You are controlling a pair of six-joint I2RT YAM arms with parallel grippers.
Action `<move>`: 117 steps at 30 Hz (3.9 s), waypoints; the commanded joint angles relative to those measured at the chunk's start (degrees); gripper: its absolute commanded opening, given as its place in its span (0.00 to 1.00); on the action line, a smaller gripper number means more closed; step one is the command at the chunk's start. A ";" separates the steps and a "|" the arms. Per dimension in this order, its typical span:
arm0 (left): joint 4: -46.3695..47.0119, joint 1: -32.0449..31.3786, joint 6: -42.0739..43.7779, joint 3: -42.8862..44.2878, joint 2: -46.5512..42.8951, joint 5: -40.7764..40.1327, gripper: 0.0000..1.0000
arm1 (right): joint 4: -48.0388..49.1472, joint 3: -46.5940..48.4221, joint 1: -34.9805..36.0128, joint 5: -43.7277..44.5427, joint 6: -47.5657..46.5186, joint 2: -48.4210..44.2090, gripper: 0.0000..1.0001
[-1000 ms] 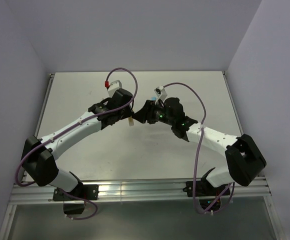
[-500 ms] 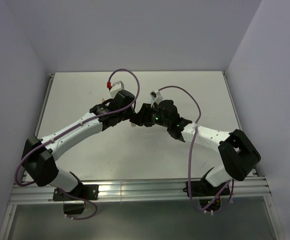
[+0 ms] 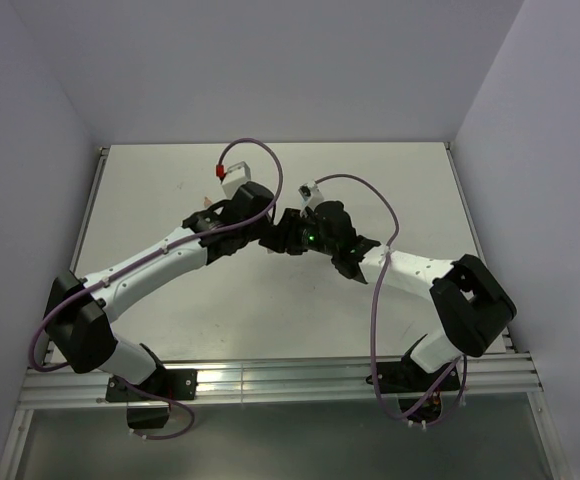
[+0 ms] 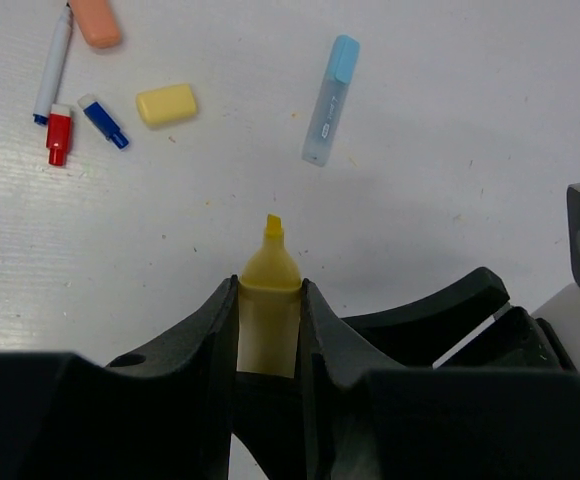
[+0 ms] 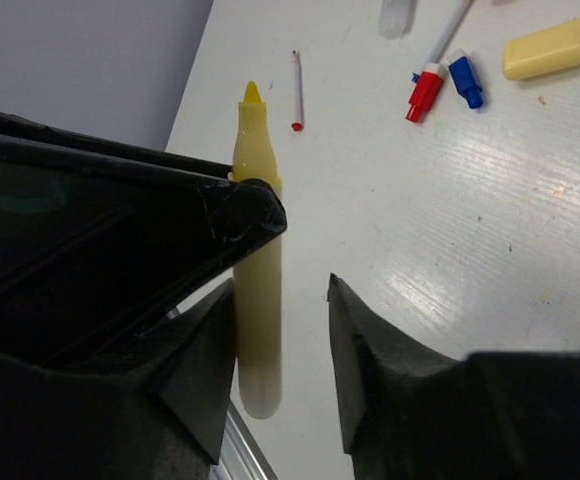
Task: Insert the pens into the pen caps
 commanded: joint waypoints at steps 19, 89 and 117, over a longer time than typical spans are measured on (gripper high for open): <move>-2.33 2.11 1.61 8.59 1.34 -7.86 0.48 | -4.18 1.49 0.42 6.04 -5.06 -5.19 0.00; -24.39 13.72 -53.15 32.06 44.58 1.11 0.48 | -23.43 -8.27 -17.78 -2.74 -10.95 -42.20 0.00; -16.69 16.44 -24.61 26.79 48.11 9.81 0.00 | -23.08 -6.86 -20.85 -12.58 -10.15 -36.85 0.00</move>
